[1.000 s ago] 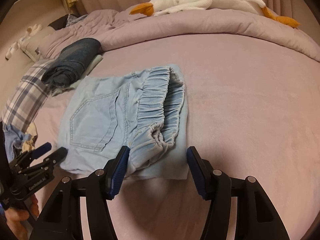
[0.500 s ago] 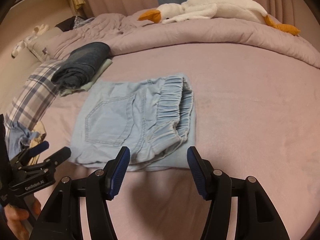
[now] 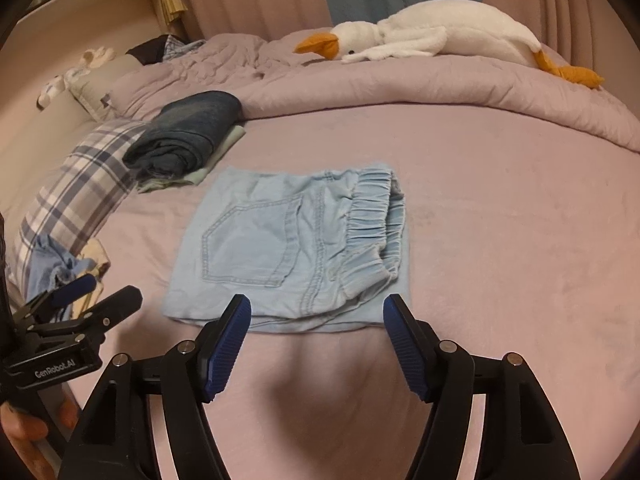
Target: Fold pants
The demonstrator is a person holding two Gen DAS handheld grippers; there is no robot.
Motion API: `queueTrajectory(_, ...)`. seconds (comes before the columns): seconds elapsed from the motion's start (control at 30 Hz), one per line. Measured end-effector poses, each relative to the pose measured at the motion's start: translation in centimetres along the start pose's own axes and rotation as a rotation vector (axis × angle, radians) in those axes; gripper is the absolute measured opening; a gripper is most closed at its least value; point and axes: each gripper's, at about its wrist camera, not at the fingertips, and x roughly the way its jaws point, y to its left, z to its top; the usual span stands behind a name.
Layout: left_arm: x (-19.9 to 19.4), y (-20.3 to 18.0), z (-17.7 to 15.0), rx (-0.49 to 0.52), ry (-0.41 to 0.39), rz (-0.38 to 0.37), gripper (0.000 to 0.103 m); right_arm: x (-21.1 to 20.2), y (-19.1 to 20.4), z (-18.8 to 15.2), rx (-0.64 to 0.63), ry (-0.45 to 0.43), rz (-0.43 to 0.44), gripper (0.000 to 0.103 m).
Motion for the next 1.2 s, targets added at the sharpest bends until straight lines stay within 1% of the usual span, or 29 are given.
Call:
queueTrajectory(0.1, -0.5, 0.1, 0.0, -0.015, 0.012, 0.003, 0.102, -0.5, 0.5, -0.1, -0.009, -0.007, 0.004, 0.071)
queueTrajectory(0.13, -0.6, 0.1, 0.0, -0.014, 0.013, 0.012, 0.102, -0.6, 0.7, -0.1, -0.011, -0.008, 0.003, 0.073)
queueTrajectory(0.17, -0.8, 0.1, -0.1, -0.013, 0.01, 0.016, 0.102, -0.8, 0.8, -0.1, -0.014, -0.012, 0.003, 0.077)
queueTrajectory(0.2, -0.9, 0.1, -0.1, -0.015, 0.01, 0.015, 0.102, -0.9, 0.9, -0.2, -0.016, -0.016, 0.003, 0.079)
queueTrajectory(0.33, -1.4, 0.5, -0.3, -0.034, 0.021, -0.004, 0.102, -1.3, 1.4, -0.2, -0.017, -0.023, 0.004, 0.079)
queueTrajectory(0.43, -1.9, 0.5, -0.4, -0.035, 0.028, 0.008, 0.102, -1.7, 1.8, -0.3, -0.022, -0.026, 0.007, 0.08)
queueTrajectory(0.5, -2.1, 0.6, -0.5, -0.041, 0.028, 0.011, 0.102, -1.8, 2.1, -0.4, -0.024, -0.027, 0.009, 0.088)
queueTrajectory(0.63, -2.8, 0.6, -0.5, -0.044, 0.02, 0.048, 0.102, -2.2, 2.6, -0.6, -0.034, -0.026, 0.019, 0.09)
queueTrajectory(0.7, -3.2, 0.6, -0.6, -0.035, 0.014, 0.069, 0.102, -2.3, 2.9, -0.8, -0.038, -0.022, 0.023, 0.098)
queueTrajectory(0.77, -3.6, 0.5, -0.7, -0.03, 0.011, 0.079, 0.102, -2.6, 3.1, -0.9, -0.042, -0.027, 0.031, 0.102)
queueTrajectory(0.93, -4.7, 0.6, -1.1, -0.034, -0.001, 0.079, 0.102, -3.4, 3.7, -1.1, -0.049, -0.036, 0.032, 0.102)
queueTrajectory(1.1, -5.8, 0.6, -1.2, -0.029, -0.011, 0.094, 0.102, -4.5, 4.3, -1.2, -0.052, -0.047, 0.023, 0.102)
queueTrajectory(1.2, -6.3, 0.4, -1.3, -0.024, -0.006, 0.085, 0.102, -5.1, 4.6, -1.3, -0.058, -0.052, 0.015, 0.102)
